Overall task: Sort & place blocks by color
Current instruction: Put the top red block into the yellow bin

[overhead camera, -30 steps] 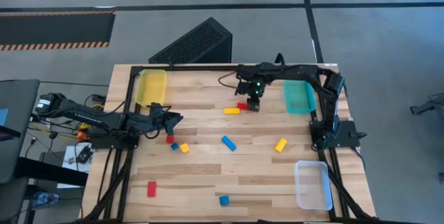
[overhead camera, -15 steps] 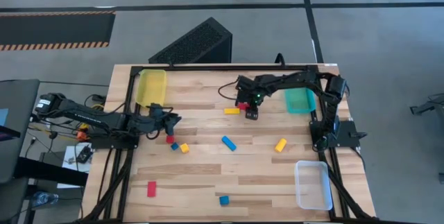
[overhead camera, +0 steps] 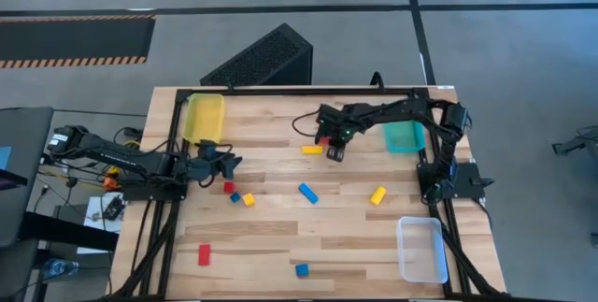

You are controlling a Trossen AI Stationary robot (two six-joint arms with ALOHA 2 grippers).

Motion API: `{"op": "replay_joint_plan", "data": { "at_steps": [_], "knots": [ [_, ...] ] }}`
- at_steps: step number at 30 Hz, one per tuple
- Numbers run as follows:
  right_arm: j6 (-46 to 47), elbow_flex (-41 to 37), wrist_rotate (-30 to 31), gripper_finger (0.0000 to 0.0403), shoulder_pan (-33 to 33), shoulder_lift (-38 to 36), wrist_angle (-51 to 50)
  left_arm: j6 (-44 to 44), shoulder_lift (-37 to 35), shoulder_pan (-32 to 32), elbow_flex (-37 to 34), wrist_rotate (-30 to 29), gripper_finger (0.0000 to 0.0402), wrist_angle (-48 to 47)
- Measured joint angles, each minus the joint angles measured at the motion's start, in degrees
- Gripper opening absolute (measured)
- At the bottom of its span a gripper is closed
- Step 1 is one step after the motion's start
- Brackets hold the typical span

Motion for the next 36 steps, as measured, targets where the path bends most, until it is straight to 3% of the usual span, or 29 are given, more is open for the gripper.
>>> {"op": "replay_joint_plan", "data": {
  "at_steps": [8,11,16,22,27,32,36],
  "knots": [
    [4.26,0.26,11.04,0.0121,3.11,-9.85,8.30,-3.49,0.00,0.02,0.00,-5.13,0.0210,-0.03],
    [6.92,0.40,11.70,0.0138,3.64,-12.44,14.42,-4.74,-0.02,0.72,0.00,-7.46,0.0210,1.01],
    [11.96,0.41,11.50,0.0134,5.24,-13.50,19.65,-5.33,0.00,2.73,0.00,-2.90,0.0210,8.90],
    [10.02,0.37,11.29,0.0126,10.17,-10.73,25.01,5.59,2.10,5.08,0.07,-1.96,0.0214,21.75],
    [9.69,0.66,14.34,0.0134,13.54,-7.69,29.61,11.94,7.80,8.19,2.28,1.99,0.0247,28.23],
    [7.79,3.06,14.28,0.0133,14.86,-3.66,29.84,30.42,15.66,8.59,7.22,7.44,0.0274,32.72],
    [-0.30,5.75,14.43,0.0135,16.12,-0.47,29.98,30.47,20.59,10.52,11.17,7.69,0.0277,32.54]
  ]
}}
